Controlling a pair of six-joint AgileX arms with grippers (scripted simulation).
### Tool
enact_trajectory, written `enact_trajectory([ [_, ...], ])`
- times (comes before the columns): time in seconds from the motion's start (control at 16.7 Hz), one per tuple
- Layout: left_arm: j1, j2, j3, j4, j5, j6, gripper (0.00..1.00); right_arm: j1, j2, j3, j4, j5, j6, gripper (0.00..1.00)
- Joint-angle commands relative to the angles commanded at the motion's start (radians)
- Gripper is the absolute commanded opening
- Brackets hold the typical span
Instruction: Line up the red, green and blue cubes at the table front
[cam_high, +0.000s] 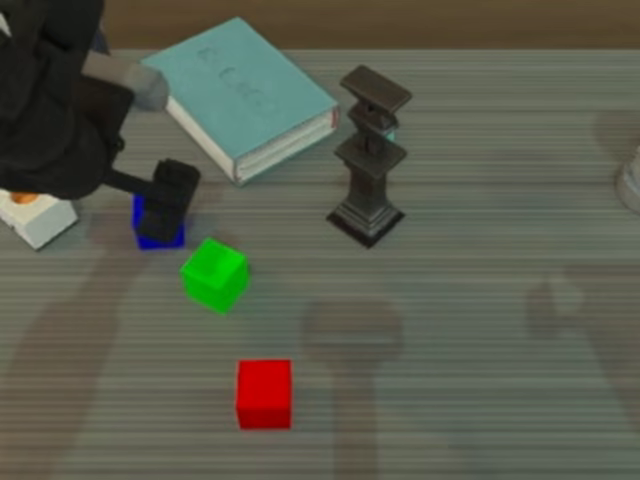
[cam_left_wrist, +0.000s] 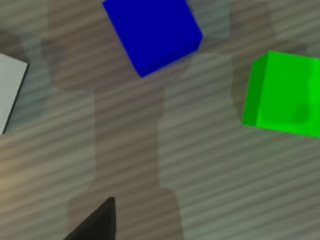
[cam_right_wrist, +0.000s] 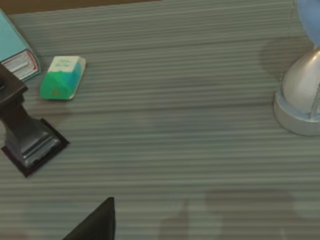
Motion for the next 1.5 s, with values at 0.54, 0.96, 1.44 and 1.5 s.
enact_trajectory([
  [0.54, -0.102, 0.534, 0.431, -0.276, 0.001, 0.032, 1.00, -0.246, -0.537, -0.513, 0.400, -0.128, -0.221, 1.00],
  [0.96, -0.112, 0.584, 0.475, -0.300, 0.001, 0.034, 1.00, -0.270, -0.597, -0.556, 0.446, -0.147, -0.236, 1.00],
  [1.44, -0.110, 0.659, 0.360, -0.102, 0.002, 0.037, 1.00, -0.270, -0.597, -0.556, 0.446, -0.147, -0.236, 1.00],
  [1.5, -0.111, 0.673, 0.340, -0.069, 0.002, 0.037, 1.00, -0.270, -0.597, -0.556, 0.446, -0.147, -0.236, 1.00],
])
